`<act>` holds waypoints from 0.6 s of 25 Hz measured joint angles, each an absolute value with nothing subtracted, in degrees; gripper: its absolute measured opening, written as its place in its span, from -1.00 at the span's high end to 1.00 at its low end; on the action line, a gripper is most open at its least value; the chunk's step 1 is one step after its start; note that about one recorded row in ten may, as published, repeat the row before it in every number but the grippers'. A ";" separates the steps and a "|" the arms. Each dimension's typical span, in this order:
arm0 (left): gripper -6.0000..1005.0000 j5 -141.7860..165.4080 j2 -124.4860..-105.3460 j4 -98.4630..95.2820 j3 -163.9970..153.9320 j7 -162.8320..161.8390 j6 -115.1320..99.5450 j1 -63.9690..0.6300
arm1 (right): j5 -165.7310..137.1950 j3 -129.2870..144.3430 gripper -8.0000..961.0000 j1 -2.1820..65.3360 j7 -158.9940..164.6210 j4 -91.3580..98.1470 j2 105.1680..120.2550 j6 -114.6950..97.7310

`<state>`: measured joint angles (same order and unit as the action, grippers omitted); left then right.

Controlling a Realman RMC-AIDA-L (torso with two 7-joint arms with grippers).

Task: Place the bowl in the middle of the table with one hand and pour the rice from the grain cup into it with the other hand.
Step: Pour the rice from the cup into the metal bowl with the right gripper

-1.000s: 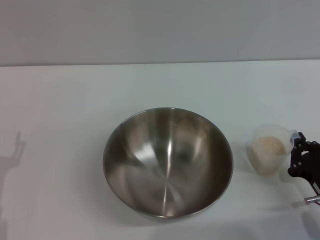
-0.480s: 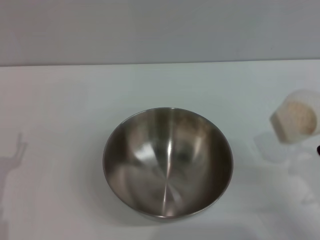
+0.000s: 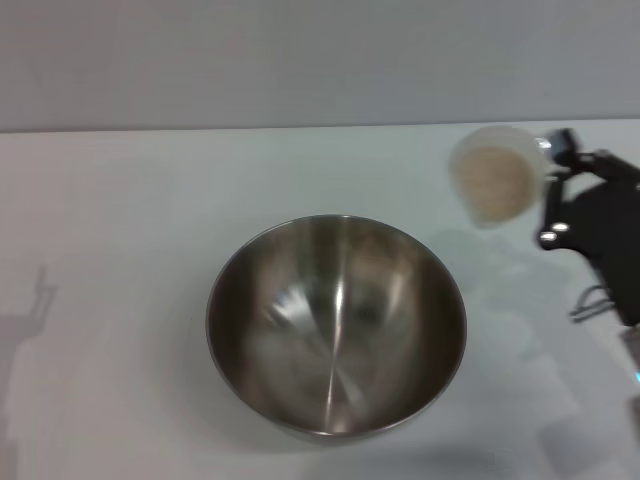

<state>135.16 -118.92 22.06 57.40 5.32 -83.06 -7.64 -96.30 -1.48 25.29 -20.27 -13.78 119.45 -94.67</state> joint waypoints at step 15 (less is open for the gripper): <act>-0.71 135.18 -118.91 22.06 57.61 5.32 -82.97 -7.83 | -103.74 -1.32 0.98 26.61 -73.21 -25.67 119.71 -87.89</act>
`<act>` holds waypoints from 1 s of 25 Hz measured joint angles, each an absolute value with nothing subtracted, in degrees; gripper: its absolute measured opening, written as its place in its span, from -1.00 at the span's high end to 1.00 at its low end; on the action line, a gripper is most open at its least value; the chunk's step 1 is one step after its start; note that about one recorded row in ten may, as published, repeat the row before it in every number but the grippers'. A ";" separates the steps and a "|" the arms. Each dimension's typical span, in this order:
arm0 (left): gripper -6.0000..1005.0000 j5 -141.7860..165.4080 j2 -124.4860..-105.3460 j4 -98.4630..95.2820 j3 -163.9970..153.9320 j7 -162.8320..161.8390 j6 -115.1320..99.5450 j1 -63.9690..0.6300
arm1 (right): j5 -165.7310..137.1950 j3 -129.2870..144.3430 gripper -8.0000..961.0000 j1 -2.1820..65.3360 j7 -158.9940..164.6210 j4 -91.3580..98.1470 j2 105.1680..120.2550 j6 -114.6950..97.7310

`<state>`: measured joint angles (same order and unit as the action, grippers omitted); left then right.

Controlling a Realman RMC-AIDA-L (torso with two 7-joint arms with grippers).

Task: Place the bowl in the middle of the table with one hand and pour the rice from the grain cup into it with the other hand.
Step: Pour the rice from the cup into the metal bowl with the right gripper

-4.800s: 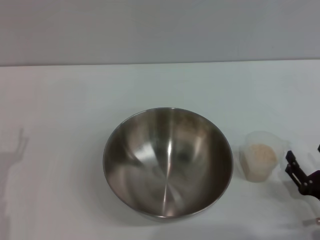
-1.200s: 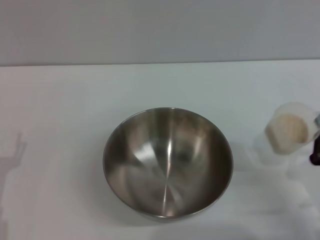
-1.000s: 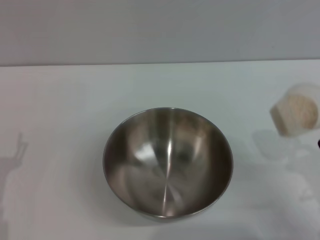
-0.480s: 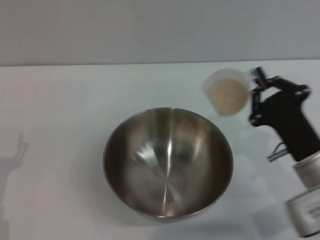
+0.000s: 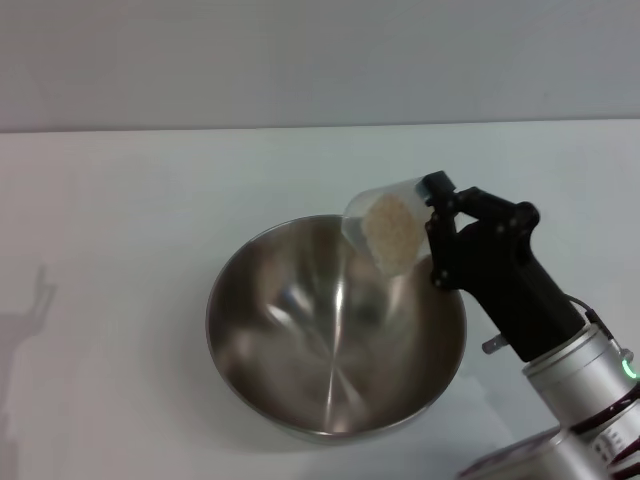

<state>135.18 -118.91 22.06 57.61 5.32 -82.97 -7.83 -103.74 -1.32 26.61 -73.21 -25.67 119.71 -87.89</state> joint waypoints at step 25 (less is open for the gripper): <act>-0.71 135.09 -119.00 21.52 57.39 4.85 -82.97 -7.73 | -109.90 -0.89 0.98 25.35 -124.31 -30.33 119.89 -85.47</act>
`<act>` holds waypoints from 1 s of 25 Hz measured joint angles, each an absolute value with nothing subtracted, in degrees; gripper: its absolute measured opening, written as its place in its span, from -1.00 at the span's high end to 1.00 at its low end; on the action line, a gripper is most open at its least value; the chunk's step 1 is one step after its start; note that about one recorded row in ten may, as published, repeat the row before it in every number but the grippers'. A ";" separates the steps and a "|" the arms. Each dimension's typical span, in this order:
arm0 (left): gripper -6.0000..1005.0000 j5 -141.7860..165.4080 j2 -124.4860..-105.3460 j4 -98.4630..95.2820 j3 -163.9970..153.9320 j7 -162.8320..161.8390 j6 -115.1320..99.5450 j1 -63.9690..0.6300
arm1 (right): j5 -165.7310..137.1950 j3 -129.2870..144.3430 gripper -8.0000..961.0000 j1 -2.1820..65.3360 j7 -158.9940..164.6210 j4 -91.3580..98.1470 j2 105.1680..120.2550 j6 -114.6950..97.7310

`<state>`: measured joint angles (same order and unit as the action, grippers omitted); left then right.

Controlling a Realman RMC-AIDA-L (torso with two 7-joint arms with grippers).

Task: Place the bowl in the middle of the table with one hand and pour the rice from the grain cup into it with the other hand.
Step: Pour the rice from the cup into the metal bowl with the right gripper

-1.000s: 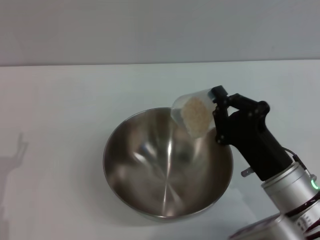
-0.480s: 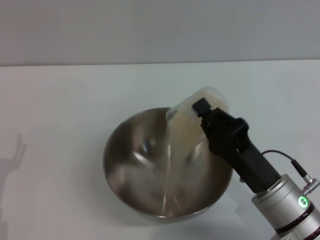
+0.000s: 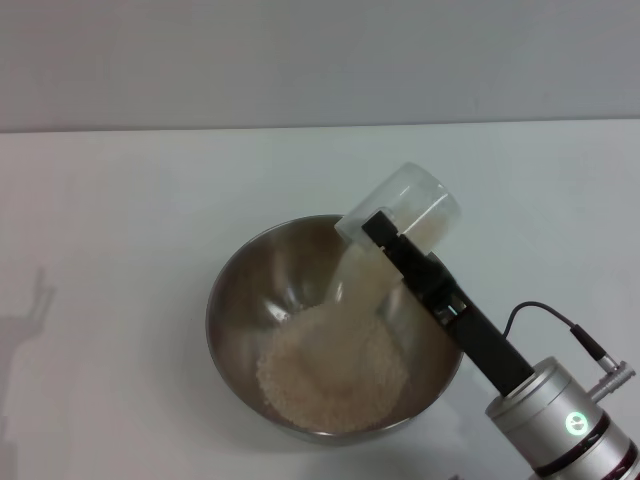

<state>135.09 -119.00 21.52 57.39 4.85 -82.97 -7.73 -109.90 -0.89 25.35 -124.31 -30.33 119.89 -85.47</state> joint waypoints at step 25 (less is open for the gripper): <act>-0.71 135.08 -119.00 21.67 57.29 4.83 -83.15 -7.52 | -114.17 -7.03 0.98 23.38 -131.11 -35.06 119.88 -84.33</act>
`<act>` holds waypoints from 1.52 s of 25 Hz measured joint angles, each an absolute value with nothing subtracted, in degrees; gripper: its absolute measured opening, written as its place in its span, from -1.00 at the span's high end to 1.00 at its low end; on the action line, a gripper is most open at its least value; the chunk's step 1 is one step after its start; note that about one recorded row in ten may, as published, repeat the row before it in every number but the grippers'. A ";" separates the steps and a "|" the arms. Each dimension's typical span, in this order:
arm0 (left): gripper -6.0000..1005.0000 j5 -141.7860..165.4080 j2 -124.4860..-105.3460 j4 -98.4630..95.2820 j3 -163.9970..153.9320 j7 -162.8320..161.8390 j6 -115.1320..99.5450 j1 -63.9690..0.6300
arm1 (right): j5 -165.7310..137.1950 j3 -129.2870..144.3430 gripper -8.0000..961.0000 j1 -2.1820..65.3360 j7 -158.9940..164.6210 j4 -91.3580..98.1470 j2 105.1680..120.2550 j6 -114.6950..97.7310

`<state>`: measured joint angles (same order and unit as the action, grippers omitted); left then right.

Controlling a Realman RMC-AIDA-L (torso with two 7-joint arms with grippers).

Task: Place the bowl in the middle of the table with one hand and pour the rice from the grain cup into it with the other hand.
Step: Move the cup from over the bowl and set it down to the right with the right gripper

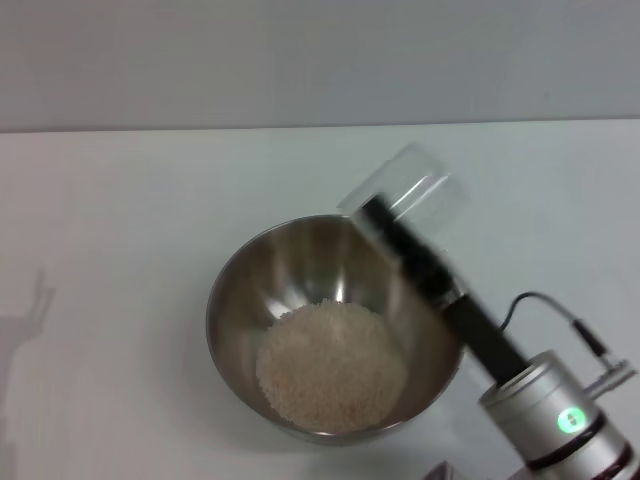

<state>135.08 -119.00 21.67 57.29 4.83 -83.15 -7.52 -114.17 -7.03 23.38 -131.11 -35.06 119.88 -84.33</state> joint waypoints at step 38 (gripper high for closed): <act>-0.71 135.09 -119.09 21.53 56.39 5.00 -82.79 -8.26 | -110.68 -21.09 0.82 18.42 -6.05 -14.67 119.53 -80.37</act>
<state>135.09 -119.09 21.53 56.39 5.00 -82.79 -8.26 -110.68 -21.09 18.42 -6.05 -14.67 119.53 -80.37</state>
